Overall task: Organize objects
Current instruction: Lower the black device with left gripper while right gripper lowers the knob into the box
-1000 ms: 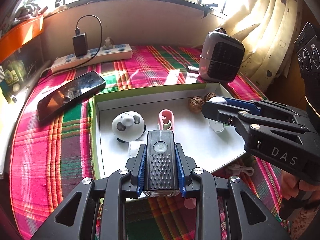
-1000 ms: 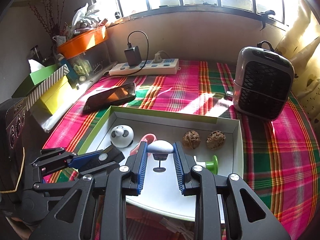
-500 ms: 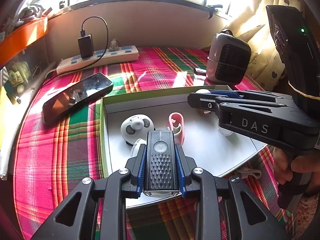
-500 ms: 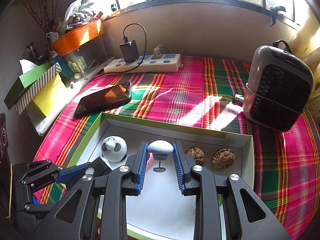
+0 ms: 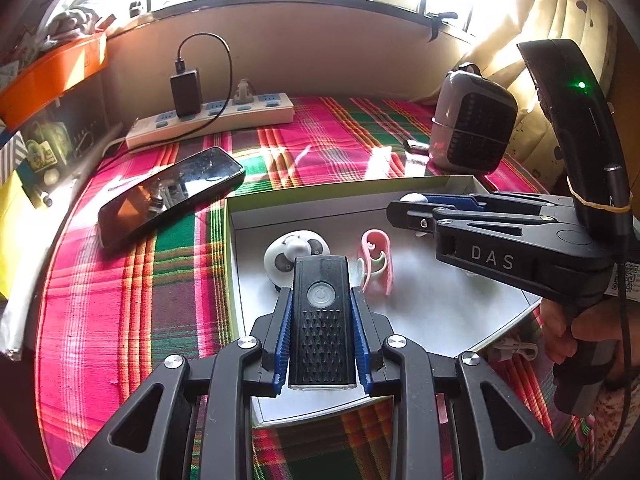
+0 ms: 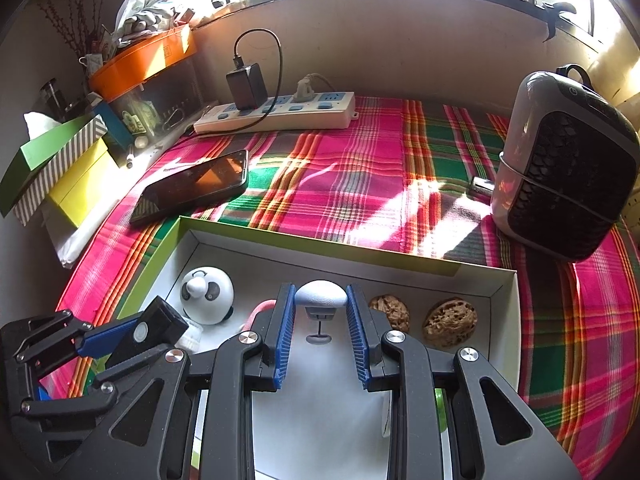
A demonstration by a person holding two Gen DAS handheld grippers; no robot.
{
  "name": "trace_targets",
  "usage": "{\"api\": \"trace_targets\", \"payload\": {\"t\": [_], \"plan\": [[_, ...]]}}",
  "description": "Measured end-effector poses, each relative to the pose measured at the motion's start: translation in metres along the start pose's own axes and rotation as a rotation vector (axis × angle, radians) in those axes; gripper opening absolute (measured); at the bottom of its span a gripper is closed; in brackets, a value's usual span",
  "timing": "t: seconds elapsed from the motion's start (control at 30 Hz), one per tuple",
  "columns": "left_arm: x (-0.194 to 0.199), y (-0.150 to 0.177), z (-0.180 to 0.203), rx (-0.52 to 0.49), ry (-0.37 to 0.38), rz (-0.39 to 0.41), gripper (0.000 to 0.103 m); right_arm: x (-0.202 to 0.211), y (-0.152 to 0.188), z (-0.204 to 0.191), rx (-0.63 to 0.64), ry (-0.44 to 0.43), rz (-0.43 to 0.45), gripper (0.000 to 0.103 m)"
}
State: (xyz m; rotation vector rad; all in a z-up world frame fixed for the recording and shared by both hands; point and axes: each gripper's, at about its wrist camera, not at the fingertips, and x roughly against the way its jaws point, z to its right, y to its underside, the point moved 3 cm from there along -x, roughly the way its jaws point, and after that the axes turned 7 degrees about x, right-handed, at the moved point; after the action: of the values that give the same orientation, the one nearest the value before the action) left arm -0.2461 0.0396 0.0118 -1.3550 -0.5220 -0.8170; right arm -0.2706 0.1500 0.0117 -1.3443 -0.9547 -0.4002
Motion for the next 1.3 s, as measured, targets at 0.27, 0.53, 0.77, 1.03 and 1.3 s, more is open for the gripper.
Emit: {"api": "trace_targets", "payload": {"t": [0.27, 0.53, 0.77, 1.03, 1.3], "plan": [[0.0, 0.002, -0.003, 0.014, -0.009, 0.001, 0.025, -0.01, 0.001, 0.005, -0.007, 0.013, -0.017, 0.027], [0.0, 0.002, -0.009, 0.034, -0.017, 0.001, 0.025, -0.014, 0.003, 0.002, -0.003, 0.004, -0.023, 0.027], [0.0, 0.002, -0.011, 0.052, -0.01, 0.004, 0.025, -0.014, 0.003, -0.001, 0.005, 0.003, -0.024, 0.028], [-0.004, 0.005, -0.01, 0.044, -0.007, -0.013, 0.025, -0.013, 0.005, -0.002, 0.004, 0.015, -0.023, 0.028], [-0.004, 0.005, -0.01, 0.046, -0.007, -0.015, 0.025, -0.014, 0.006, -0.002, 0.003, 0.016, -0.024, 0.028]]}}
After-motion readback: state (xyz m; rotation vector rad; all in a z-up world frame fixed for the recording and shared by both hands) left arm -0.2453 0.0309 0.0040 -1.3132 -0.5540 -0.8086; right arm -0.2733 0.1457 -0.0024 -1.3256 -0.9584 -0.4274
